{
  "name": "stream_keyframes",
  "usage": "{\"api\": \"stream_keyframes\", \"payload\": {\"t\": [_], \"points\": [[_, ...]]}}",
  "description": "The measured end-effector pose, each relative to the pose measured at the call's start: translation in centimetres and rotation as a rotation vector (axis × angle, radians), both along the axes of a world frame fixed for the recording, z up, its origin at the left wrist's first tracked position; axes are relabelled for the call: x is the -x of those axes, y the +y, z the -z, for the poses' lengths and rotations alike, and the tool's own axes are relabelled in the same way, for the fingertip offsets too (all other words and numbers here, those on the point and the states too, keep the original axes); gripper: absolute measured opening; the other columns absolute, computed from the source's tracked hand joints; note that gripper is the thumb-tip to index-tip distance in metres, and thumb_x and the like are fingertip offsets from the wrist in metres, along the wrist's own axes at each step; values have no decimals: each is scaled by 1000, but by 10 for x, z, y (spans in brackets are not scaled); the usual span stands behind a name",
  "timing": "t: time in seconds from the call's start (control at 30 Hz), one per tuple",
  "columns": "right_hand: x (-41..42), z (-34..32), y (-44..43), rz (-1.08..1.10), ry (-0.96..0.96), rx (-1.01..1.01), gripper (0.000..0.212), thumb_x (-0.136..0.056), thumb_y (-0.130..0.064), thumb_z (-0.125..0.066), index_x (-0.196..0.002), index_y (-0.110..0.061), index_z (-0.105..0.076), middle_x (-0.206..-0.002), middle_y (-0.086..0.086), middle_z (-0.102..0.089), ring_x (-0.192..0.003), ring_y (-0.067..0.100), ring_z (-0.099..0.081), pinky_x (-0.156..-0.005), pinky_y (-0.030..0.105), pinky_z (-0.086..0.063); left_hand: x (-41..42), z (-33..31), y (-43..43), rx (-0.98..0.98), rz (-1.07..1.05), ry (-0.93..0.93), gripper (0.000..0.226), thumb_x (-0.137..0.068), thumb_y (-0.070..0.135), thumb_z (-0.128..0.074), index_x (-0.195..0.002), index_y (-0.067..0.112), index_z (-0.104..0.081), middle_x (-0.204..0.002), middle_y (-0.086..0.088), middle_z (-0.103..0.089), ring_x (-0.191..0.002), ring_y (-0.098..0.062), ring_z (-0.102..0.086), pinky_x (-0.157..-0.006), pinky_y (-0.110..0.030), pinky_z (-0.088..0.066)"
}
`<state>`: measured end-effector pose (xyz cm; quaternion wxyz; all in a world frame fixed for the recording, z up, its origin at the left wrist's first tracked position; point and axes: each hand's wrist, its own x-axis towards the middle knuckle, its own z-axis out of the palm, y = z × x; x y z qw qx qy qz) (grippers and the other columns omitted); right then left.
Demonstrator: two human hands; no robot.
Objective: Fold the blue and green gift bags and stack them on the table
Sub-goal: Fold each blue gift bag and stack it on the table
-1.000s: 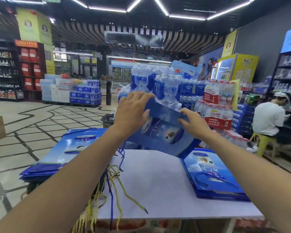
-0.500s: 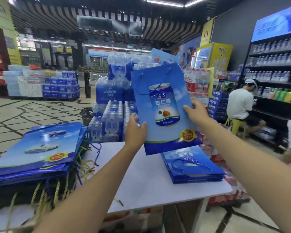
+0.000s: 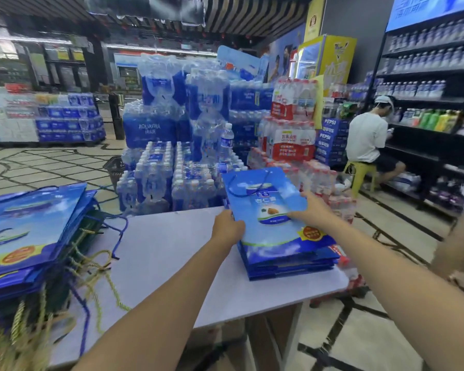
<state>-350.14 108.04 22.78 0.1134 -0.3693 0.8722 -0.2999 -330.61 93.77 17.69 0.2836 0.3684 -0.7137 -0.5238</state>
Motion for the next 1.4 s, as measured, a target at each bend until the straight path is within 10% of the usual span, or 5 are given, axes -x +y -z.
{"api": "stream_keyframes", "payload": {"t": [0.1, 0.23, 0.47, 1.03, 1.4], "points": [[16, 28, -3, 0, -1, -67, 37, -75, -40, -80, -101, -22, -60, -96, 4, -65, -77, 19, -60, -57, 32, -42, 12, 25, -9, -12, -7, -99, 49, -59, 22, -50, -97, 1, -71, -100, -18, -74, -95, -38, -71, -79, -47, -59], [10, 38, 0, 5, -8, -148, 79, -90, -37, -76, -154, -11, -37, -154, 11, -45, -130, 32, -52, -91, 37, -46, 23, 47, -23, 3, -3, -239, 46, -62, 26, -53, -100, 6, -70, -104, -16, -72, -97, -37, -70, -79, -42, -60], [8, 40, 2, -19, 49, -235, 72, -97, -42, -64, -157, -15, -35, -161, 8, -38, -139, 32, -45, -110, 43, -42, 11, 31, -7, 74, 8, -307, 48, -69, 36, -52, -109, 12, -65, -117, -11, -68, -101, -30, -68, -89, -46, -60], [-180, 62, -94, -355, 421, 47, 47, -94, -38, -63, -139, -24, -56, -147, 1, -47, -135, 25, -43, -106, 38, -40, -177, -81, -51, 1088, -147, -647, 57, -95, 25, -55, -151, 23, -43, -161, -8, -34, -149, -31, -28, -112, -49, -35], [-235, 118, -106, -347, 418, -14, 45, -100, -48, -44, -137, -25, -54, -141, -7, -56, -127, 16, -51, -106, 33, -41, -333, -82, -124, 283, -256, -1115, 119, -68, 93, -38, -164, 24, -18, -173, -6, -8, -158, -35, -6, -122, -66, -13]]}}
